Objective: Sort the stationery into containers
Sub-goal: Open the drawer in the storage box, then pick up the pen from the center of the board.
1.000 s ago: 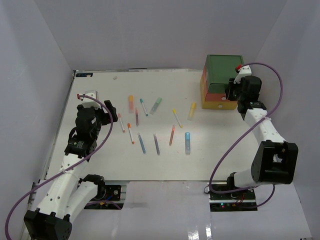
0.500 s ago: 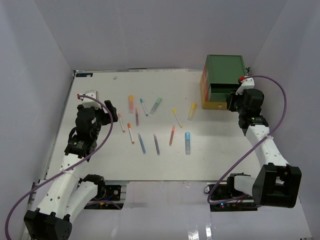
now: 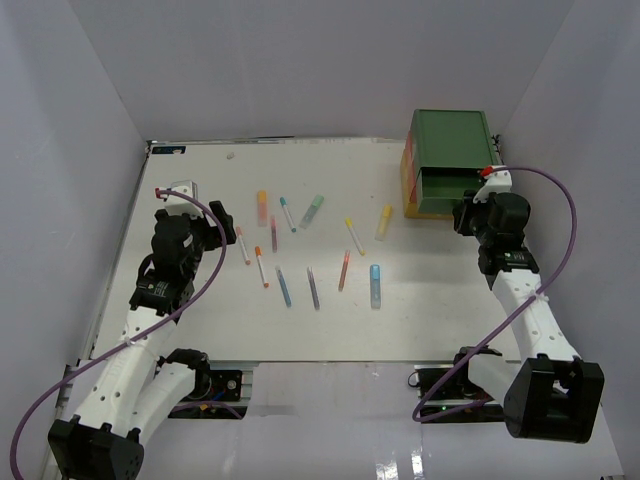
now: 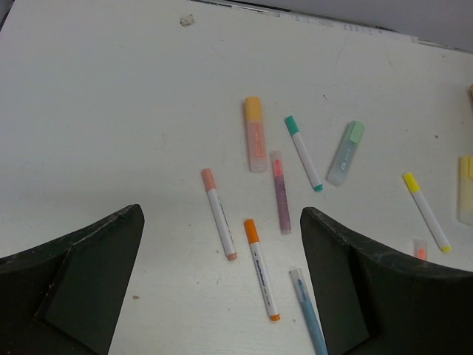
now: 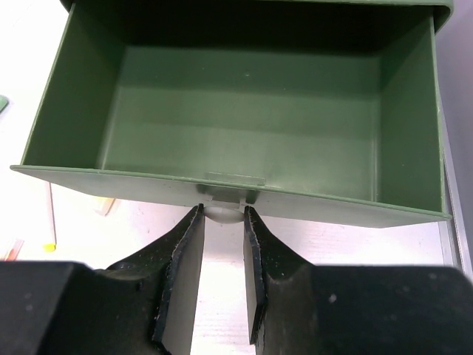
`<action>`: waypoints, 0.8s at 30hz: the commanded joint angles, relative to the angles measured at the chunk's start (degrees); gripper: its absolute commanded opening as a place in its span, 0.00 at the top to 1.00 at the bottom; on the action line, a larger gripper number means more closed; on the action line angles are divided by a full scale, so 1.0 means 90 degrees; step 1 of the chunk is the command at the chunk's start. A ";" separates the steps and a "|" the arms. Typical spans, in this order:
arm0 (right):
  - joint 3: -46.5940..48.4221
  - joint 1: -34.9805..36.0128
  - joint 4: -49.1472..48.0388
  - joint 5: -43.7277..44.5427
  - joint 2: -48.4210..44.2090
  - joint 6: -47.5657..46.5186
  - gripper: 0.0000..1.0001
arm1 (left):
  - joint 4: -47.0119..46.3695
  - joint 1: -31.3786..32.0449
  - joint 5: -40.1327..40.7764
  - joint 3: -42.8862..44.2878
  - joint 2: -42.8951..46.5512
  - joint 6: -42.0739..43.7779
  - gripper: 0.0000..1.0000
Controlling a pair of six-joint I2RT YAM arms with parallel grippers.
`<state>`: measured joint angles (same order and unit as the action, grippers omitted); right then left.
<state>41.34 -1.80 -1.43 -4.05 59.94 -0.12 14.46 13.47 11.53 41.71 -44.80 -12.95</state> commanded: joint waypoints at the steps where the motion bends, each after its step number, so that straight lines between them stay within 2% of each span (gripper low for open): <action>1: -0.0072 -0.0005 0.0100 -0.0028 -0.0137 0.0150 0.72 | -0.0122 0.0026 -0.0060 -0.0045 -0.0013 0.0003 0.02; 12: 0.0308 0.0005 0.0979 -0.0204 -0.0878 0.0199 0.32 | -0.0142 0.0026 -0.0099 -0.0055 -0.0081 -0.0006 0.02; 14: 0.0386 0.0005 0.1193 -0.0204 -0.1122 0.0228 0.29 | -0.0122 0.0026 -0.0119 -0.0045 -0.0110 -0.0006 0.02; 19: 0.0660 0.0190 0.1545 -0.0321 -0.1494 0.0277 0.28 | -0.0122 0.0026 -0.0100 -0.0045 -0.0111 0.0003 0.02; 24: 0.1050 0.0785 0.1926 -0.0526 -0.1524 0.0657 0.27 | -0.0122 0.0026 -0.0138 -0.0045 -0.0111 -0.0016 0.02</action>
<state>47.05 3.22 13.56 -6.85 46.22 3.14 14.41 13.47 11.14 41.67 -46.09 -12.97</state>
